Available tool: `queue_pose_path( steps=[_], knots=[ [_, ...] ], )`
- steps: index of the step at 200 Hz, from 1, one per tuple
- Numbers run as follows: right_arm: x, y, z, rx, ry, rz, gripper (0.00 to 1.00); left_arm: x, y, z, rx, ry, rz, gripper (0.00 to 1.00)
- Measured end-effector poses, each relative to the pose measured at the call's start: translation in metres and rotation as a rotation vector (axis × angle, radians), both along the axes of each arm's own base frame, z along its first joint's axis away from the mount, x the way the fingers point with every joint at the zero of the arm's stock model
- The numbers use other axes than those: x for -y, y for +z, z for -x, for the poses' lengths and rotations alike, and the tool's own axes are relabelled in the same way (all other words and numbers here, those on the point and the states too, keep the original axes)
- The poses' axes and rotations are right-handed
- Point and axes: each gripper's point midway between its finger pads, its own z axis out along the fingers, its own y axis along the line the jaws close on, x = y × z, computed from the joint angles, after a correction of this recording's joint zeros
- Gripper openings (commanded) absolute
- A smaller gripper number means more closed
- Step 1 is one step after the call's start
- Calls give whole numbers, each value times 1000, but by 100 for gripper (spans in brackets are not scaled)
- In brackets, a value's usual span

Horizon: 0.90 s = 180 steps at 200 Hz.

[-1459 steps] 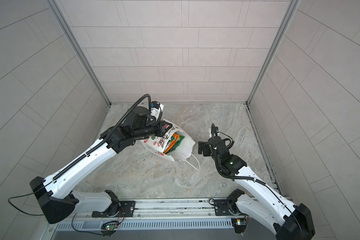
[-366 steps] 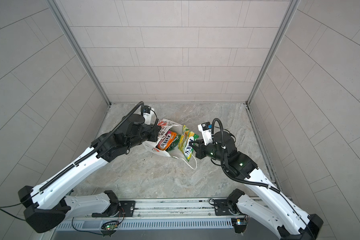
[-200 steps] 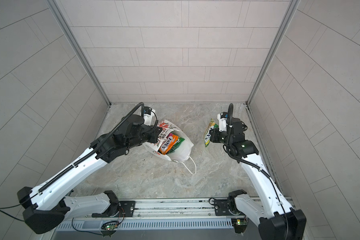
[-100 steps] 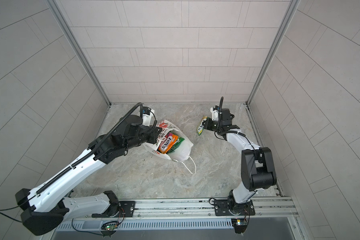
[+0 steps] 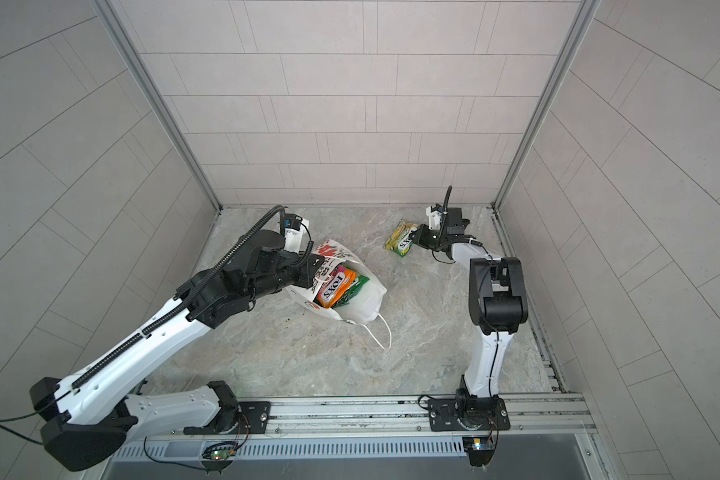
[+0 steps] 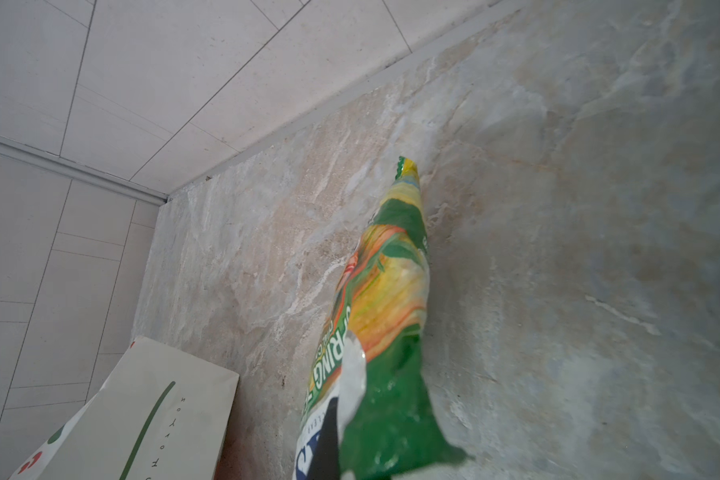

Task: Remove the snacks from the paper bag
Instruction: 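Lower the packet onto the table and open the right gripper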

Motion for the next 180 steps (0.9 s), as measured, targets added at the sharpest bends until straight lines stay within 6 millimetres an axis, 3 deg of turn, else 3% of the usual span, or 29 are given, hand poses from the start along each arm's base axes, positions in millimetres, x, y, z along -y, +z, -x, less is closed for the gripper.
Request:
queue_pose_path(
  steps=[60,86,119,142,163,180],
  knots=[
    [28,-29,6,-87,-37,77,0,5,3,2,2,-22,20,0],
    [34,-36,11,-117,-46,109,13,6,4,2,4,-27,26,0],
    [42,-43,15,-152,-71,141,39,7,1,3,-4,-37,27,0],
    [49,-45,18,-164,-93,154,50,9,1,5,-8,-49,33,0],
    [54,-38,29,-167,-113,160,58,11,1,6,-10,-60,39,0],
    [52,-21,43,-147,-120,155,59,13,2,7,-12,-71,47,0]
  ],
)
